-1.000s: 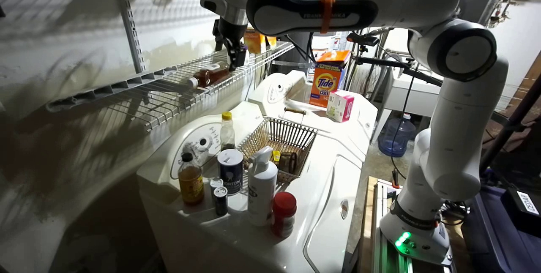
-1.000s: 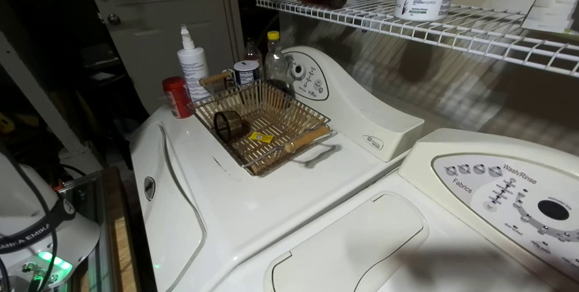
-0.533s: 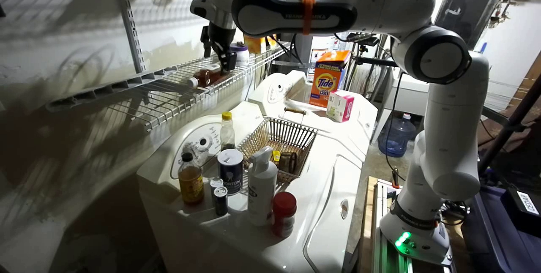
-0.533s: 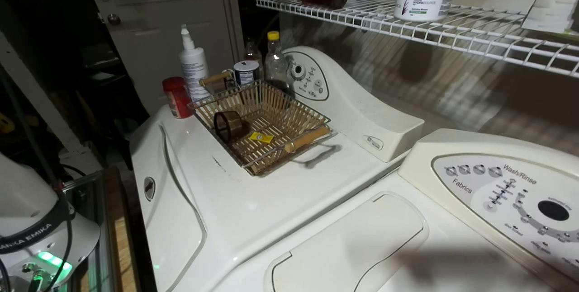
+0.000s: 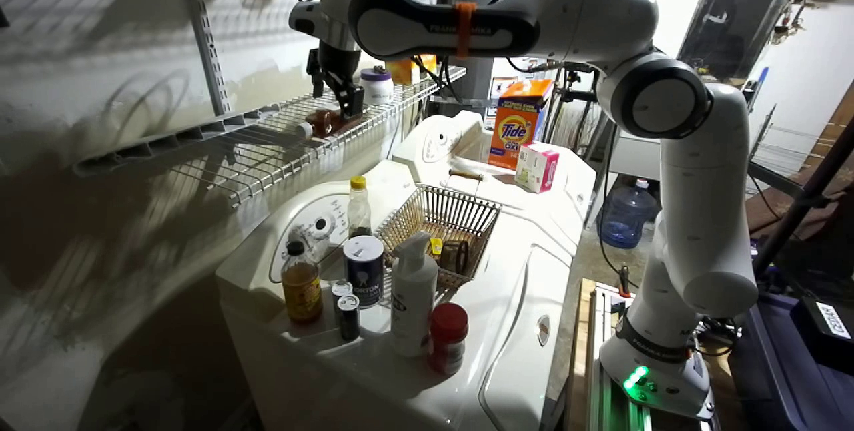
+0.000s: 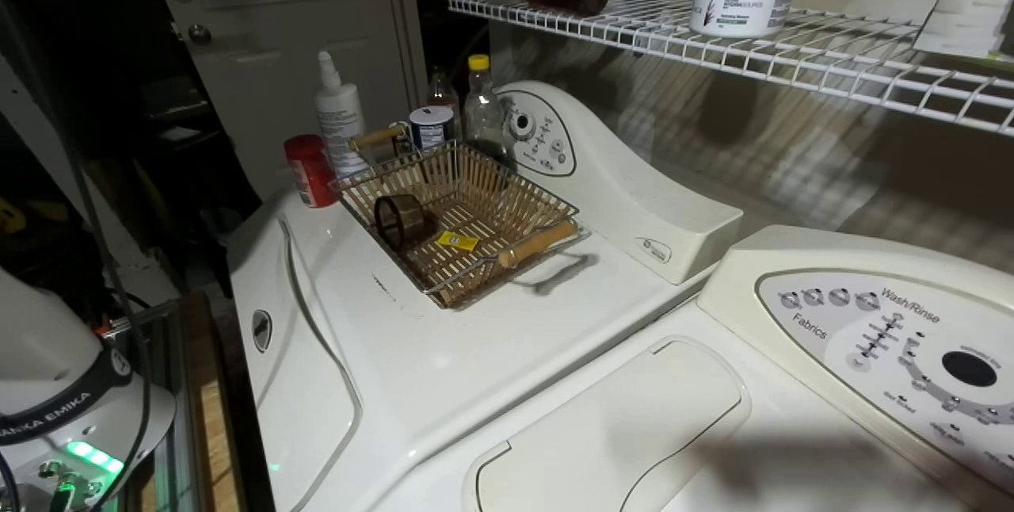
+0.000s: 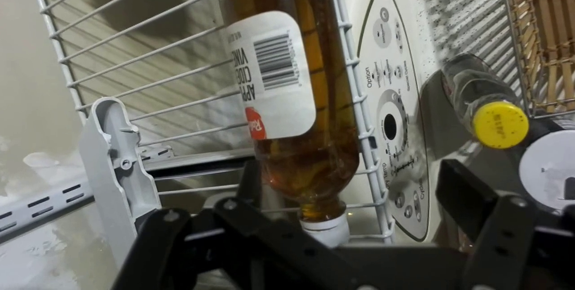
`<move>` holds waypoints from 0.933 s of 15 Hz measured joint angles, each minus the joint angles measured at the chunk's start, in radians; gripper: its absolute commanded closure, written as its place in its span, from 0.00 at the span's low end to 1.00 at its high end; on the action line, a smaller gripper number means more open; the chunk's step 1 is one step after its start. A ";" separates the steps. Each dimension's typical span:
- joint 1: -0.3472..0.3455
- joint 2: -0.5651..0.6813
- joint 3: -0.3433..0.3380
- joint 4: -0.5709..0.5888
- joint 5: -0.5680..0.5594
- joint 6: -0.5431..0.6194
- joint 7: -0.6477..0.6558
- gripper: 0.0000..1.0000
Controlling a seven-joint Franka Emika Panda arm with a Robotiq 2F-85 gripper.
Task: Put the bottle bottom first on the rack
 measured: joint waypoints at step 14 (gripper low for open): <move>0.005 0.167 -0.001 0.220 -0.005 -0.091 -0.073 0.03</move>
